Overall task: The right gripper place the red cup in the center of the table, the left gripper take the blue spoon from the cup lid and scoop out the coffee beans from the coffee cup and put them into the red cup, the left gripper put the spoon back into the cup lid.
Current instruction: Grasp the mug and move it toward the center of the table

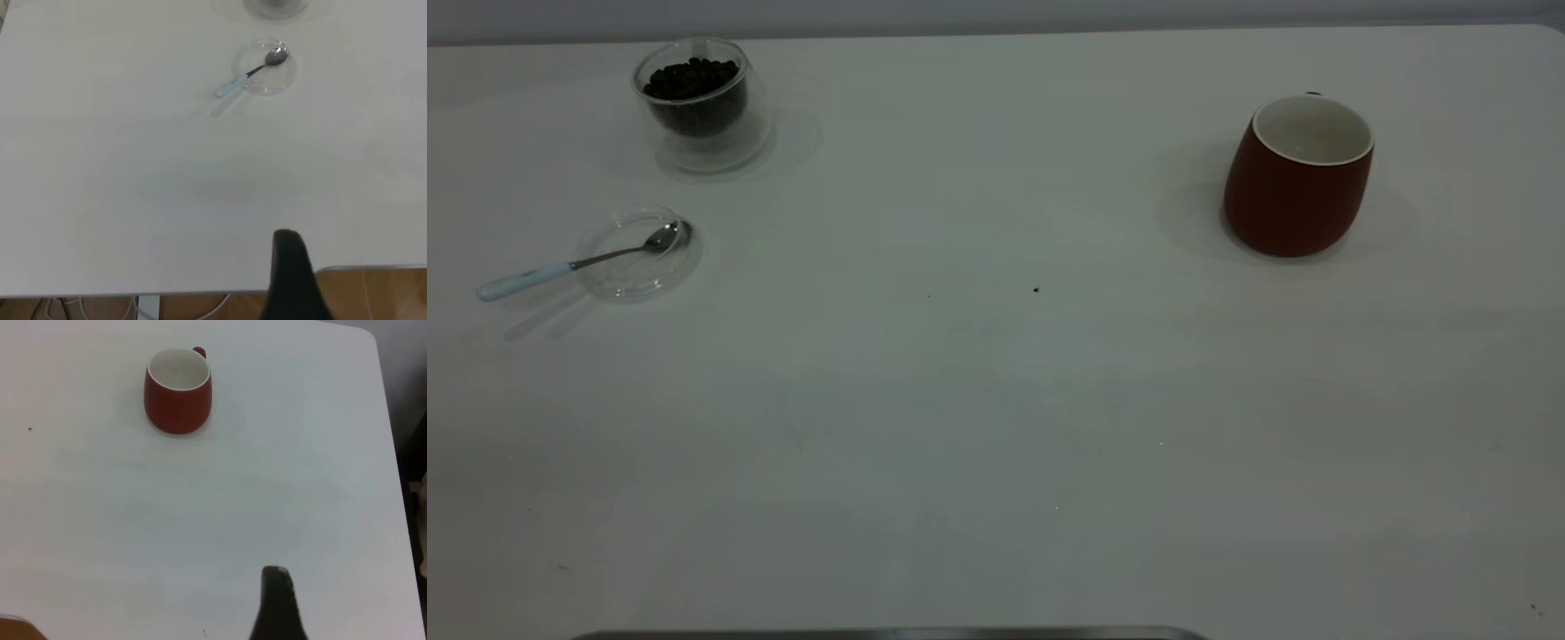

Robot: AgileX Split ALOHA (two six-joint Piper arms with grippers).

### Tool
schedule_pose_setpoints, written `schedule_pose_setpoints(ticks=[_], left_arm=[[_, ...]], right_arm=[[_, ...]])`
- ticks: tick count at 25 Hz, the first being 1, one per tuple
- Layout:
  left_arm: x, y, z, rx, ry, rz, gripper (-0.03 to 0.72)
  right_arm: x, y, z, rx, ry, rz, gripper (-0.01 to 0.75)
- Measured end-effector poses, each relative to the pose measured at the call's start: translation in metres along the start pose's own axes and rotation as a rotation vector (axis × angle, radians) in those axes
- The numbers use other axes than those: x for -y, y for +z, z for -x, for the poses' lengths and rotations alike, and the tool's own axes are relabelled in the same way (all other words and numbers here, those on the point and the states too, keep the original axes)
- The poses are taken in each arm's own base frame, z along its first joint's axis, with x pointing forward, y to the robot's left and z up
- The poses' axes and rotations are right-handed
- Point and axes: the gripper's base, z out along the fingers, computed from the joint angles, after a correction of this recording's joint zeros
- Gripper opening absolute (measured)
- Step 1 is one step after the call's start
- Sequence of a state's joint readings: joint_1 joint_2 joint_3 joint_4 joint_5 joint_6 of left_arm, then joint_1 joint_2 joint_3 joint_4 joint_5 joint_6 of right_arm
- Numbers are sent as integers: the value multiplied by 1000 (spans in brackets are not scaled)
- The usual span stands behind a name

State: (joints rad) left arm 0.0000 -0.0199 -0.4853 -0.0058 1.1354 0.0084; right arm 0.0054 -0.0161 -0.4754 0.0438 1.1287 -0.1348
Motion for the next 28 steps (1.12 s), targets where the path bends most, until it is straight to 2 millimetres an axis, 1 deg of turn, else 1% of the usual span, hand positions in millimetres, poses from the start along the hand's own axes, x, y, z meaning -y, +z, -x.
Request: schedule_pose_setpoints(ticks=[13,21,24,26,28], left_arm=[[0,0,0,0,-2,0,562],[0,0,0,0,-1,0,562],[0,0,0,0,-1,0,562],[0,0,0,0,-1,0,562],[0,0,0,0,-1,0,562]], right_arm=[[0,0,0,0,4,1,590],[-3,1,1,-6,23,39,590],[-5,10,10,-51,46,79,590],[-5,21,21,-86,53,98,590],[-3,39,34,-133,30,103,590]])
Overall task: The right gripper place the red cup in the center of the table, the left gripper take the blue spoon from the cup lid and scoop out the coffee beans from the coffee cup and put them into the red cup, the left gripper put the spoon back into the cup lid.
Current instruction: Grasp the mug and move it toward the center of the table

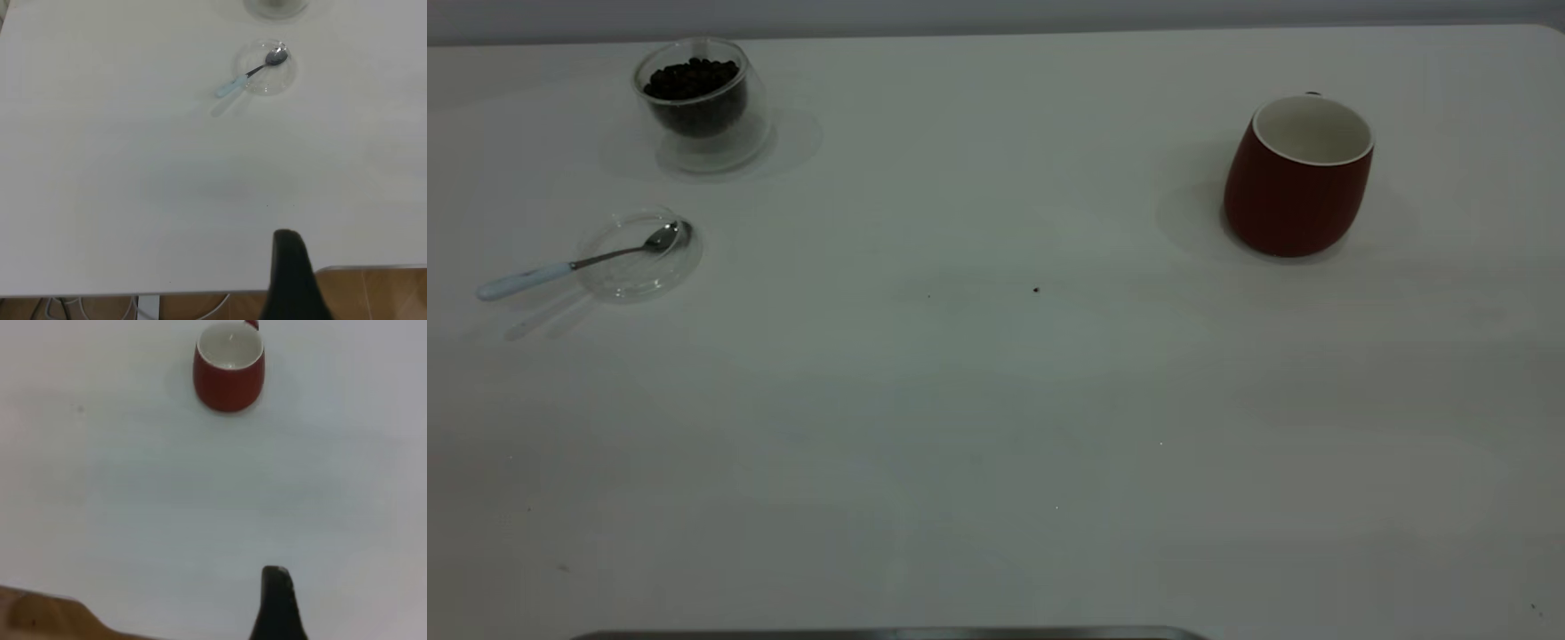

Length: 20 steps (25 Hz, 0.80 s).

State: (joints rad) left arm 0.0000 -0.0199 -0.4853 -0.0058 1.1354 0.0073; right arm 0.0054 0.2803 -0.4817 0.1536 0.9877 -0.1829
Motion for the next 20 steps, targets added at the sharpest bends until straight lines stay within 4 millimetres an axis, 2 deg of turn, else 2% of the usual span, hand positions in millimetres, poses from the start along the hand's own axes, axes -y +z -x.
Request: schedule_pose_setpoints(ticks=[4,9,20], left_arm=[[0,0,0,0,0,0,562],[0,0,0,0,0,0,562],[0,0,0,0,1,0,562]], right_arm=[[7,39,30,-30,-10,16,590],[12,93,58,15,40,61,590],[25,228,88,-122,123,157,590]])
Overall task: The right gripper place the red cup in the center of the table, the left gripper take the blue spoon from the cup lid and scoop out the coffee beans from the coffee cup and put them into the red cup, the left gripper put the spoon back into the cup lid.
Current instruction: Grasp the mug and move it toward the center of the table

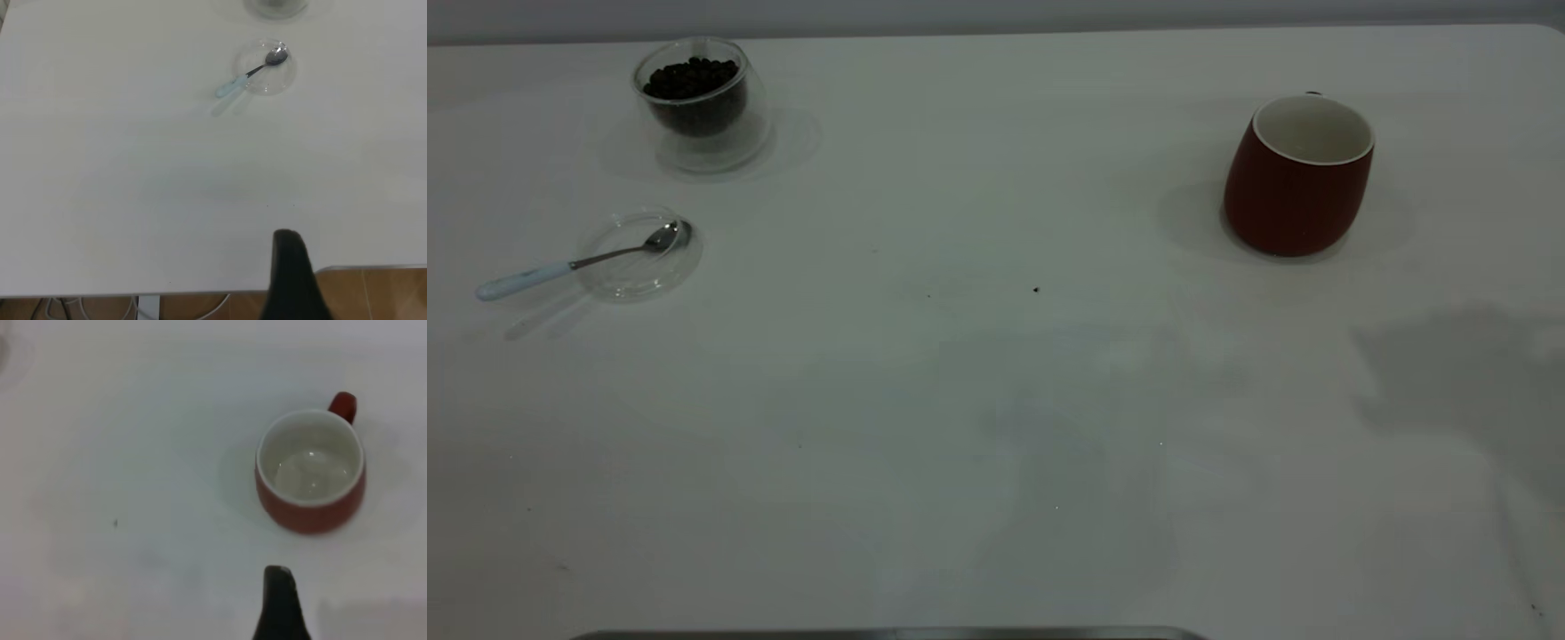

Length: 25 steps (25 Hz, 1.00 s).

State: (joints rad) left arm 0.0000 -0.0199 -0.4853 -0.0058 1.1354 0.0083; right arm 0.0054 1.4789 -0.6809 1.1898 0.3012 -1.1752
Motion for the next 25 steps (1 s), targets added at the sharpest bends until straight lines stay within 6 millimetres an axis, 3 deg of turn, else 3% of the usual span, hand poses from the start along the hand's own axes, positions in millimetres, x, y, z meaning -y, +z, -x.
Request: schedule_pose_setpoints(ticks=[7,13,19,25], left_arm=[[0,0,0,0,0,0,562],[0,0,0,0,0,0,562],[0,0,0,0,0,0,562],[0,0,0,0,0,0,562]], right_arm=[[25,85,14,-65,40,-10,590],[45,149,-1,-163,63,-23,590],[53,180,-5,-182,77,-20,590],[50,197,-18,-214,141,40,590]])
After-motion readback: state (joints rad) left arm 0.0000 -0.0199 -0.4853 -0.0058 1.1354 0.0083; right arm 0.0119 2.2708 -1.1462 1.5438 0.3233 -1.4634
